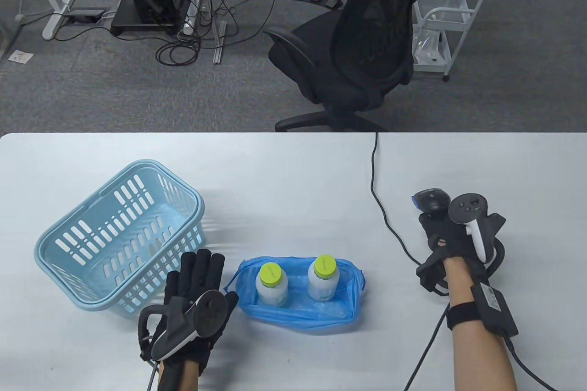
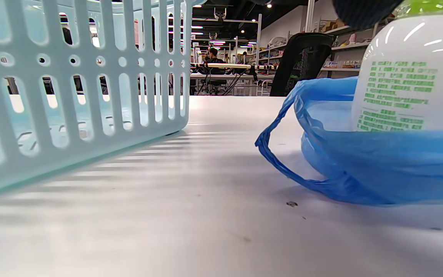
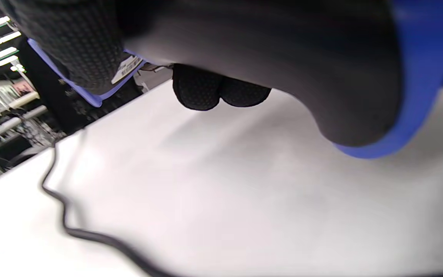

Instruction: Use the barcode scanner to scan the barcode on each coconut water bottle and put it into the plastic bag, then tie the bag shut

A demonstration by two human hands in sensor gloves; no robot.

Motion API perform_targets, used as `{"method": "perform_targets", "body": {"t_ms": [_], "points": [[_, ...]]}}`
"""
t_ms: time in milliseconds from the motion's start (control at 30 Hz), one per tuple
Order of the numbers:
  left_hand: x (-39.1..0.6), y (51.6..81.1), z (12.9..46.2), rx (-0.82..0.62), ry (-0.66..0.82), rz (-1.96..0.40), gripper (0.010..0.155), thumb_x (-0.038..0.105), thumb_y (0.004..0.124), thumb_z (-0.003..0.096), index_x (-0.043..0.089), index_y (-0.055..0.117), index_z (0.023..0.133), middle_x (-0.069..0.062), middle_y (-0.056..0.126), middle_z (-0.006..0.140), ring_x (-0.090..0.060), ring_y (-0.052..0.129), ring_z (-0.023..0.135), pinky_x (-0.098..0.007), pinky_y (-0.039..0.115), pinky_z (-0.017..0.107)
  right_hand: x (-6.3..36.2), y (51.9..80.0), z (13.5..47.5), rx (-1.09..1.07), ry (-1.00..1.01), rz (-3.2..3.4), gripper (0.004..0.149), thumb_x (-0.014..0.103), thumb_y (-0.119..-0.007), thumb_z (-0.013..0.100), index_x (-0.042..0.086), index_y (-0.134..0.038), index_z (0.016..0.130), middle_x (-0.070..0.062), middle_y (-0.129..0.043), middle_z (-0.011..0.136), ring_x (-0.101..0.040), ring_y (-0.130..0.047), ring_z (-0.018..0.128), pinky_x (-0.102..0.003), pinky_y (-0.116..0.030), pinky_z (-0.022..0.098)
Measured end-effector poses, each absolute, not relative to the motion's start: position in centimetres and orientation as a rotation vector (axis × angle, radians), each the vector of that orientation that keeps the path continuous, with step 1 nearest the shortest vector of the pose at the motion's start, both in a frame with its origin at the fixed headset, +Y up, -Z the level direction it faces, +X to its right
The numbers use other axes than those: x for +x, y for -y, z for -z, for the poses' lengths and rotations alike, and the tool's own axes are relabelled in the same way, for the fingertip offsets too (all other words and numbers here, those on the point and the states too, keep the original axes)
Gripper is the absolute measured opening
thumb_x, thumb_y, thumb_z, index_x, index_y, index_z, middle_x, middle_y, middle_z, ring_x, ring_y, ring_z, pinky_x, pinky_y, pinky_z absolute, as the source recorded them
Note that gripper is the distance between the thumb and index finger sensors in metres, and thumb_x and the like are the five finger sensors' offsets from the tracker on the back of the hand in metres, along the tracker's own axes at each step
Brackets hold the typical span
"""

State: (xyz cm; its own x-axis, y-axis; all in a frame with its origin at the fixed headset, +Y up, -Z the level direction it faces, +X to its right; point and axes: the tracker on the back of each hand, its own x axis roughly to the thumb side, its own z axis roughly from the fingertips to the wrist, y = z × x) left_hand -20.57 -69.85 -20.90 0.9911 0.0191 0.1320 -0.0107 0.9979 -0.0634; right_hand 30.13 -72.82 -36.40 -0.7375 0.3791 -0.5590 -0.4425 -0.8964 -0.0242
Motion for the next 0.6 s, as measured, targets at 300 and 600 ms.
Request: {"method": "perform_targets", "body": {"t_ms": [300,600], "points": [[-20.6,69.9,20.9,-0.071,0.122,-0.005,0.082,0.061,0.061,0.0645,0.022,0.022,0.125,-0.008,0.014,0.131,-0.040,0.014,0.120,-0.065,0.030,0.081,31.4,75.2,37.9,-0.917,-0.243,-2.641,0.054,0.055,-0.080,0.052,0.022,-0.074,0.095,0.004,-0.091,0.081,-0.025,-0.090,0.084,-0.055,-0.066,0.074],[-20.8,69.7,20.8,-0.070,0.119,-0.008,0.082,0.061,0.061,0.0644,0.022,0.022,0.125,-0.008,0.011,0.131,-0.041,0.014,0.120,-0.065,0.030,0.081,30.7,75.2,37.4,-0.938,-0.267,-2.795,0.079,0.061,-0.073,0.051,0.015,-0.046,0.110,-0.008,-0.067,0.106,-0.039,-0.068,0.100,-0.062,-0.054,0.076]]}}
